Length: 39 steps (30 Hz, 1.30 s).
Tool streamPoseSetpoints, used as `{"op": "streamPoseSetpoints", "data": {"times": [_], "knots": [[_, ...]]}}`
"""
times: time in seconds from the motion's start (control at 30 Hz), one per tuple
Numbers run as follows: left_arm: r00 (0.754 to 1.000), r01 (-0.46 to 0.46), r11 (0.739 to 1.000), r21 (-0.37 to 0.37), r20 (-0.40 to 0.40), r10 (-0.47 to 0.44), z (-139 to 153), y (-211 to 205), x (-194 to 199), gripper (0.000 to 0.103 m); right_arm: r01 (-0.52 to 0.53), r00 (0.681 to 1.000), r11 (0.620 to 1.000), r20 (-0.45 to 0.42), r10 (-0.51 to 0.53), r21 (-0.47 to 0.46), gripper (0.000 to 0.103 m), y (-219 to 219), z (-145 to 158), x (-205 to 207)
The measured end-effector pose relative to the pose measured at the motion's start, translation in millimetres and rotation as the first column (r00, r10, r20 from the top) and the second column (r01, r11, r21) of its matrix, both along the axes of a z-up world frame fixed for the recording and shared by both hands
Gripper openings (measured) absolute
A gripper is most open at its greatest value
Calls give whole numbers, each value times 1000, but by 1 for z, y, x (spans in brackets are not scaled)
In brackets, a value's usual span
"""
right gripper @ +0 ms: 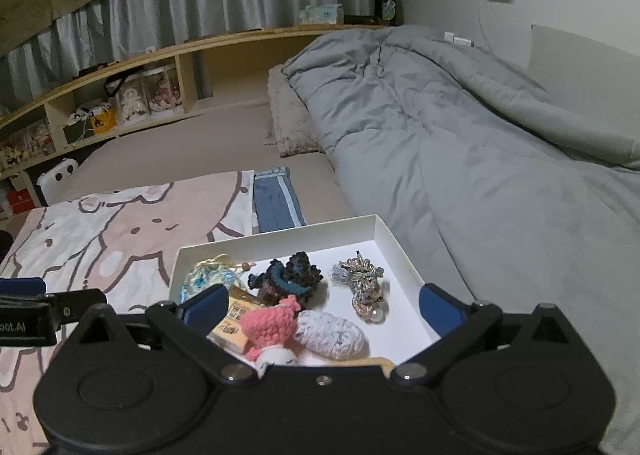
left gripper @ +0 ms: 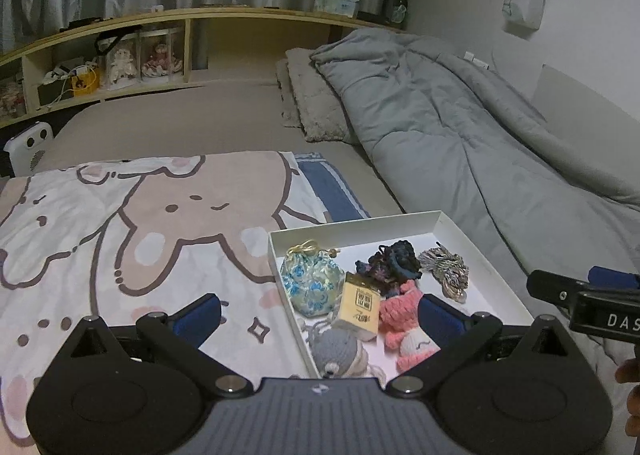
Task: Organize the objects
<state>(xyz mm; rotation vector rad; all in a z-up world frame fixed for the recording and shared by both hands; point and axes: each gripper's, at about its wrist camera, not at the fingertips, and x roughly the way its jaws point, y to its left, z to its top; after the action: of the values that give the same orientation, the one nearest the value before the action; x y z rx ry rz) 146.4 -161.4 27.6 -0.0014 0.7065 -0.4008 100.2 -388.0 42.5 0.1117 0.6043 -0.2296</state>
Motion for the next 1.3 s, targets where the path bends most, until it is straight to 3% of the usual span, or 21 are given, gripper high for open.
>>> {"op": "streamPoseSetpoints", "data": {"times": [0.57,1.3], "knots": [[1000,16,999,30,11,-16,-3,45,-61,103,-6,1000,1000,-21,5,-30,103,37,-6,-63],[1000,-12,1000,26,-24,13,-24,65,-68,103,6,999,999,-33,-7,-36,103,46,-29,-79]]}}
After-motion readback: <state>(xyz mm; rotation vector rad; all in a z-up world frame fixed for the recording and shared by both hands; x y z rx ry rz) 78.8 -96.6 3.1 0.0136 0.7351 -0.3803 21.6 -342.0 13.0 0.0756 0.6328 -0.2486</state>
